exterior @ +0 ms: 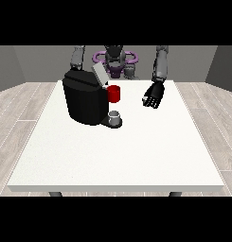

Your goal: Insert the coffee pod into the coffee machine and close the lid

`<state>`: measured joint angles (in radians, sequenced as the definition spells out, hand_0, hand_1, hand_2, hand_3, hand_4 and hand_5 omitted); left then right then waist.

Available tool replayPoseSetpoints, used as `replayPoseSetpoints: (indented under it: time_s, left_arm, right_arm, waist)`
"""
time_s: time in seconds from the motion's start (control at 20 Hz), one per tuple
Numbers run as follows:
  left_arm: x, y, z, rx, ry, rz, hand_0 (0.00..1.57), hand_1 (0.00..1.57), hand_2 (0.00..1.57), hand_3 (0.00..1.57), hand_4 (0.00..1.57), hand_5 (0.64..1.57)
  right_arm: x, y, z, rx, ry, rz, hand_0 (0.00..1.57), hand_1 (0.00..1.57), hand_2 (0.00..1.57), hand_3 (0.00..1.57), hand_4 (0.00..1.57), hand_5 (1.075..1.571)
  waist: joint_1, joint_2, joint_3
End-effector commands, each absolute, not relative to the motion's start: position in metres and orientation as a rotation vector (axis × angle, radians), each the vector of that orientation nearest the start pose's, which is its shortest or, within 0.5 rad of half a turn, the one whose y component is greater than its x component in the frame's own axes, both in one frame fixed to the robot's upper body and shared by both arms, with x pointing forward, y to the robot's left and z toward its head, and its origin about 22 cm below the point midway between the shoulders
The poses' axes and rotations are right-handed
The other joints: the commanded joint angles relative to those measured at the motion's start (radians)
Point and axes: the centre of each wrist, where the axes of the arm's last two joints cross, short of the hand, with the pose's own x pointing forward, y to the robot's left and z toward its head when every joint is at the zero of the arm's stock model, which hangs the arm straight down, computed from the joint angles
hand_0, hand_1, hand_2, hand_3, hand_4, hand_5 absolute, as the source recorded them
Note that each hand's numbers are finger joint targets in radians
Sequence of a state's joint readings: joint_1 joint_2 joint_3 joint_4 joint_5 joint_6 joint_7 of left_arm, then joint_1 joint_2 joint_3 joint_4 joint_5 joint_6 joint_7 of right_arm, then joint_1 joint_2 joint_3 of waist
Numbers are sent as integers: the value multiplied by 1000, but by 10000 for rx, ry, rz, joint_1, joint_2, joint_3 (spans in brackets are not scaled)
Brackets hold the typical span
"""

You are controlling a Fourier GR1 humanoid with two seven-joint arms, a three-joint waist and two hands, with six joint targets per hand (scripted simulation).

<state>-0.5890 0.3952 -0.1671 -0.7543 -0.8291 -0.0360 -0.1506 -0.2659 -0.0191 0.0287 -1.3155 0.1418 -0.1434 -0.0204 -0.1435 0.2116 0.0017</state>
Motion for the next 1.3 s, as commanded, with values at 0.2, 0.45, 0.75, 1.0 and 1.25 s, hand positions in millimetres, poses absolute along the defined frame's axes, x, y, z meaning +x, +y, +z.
replayPoseSetpoints:
  time_s: [0.2, 0.45, 0.75, 1.0, 1.25]
  left_arm:
    - [374, 284, -2, 7398, -12648, -12727, 1190, 1190, 1287, 1216, 506, 1571]
    - [388, 272, 18, 5588, -13737, -11842, 1451, 1451, 1437, 1359, 521, 1571]
    - [403, 220, 46, 4652, -13115, -12626, 1375, 1375, 1381, 1327, 490, 1571]
    - [418, 230, 81, 4544, -13588, -12596, 1402, 1402, 1390, 1329, 542, 1571]
    - [426, 241, 107, 4647, -13652, -12567, 1424, 1424, 1404, 1341, 557, 1571]
  right_arm:
    - [295, -205, -18, -1591, -15302, 1190, 0, 0, 0, 0, 0, 1571]
    - [296, -213, -25, -2693, -14785, 1507, 0, 0, 0, 0, 0, 1571]
    - [294, -225, -49, -2918, -13962, 1391, 0, 0, 0, 0, 0, 1571]
    - [307, -220, -30, -2874, -14300, 1518, 0, 0, 0, 0, 0, 1571]
    - [304, -212, -25, -2403, -14330, 1833, 0, 0, 0, 0, 0, 1571]
  waist:
    - [32, -459, -19]
    - [226, -705, -20]
    - [558, -1495, -14]
    - [318, -1340, -16]
    - [-26, -1712, -17]
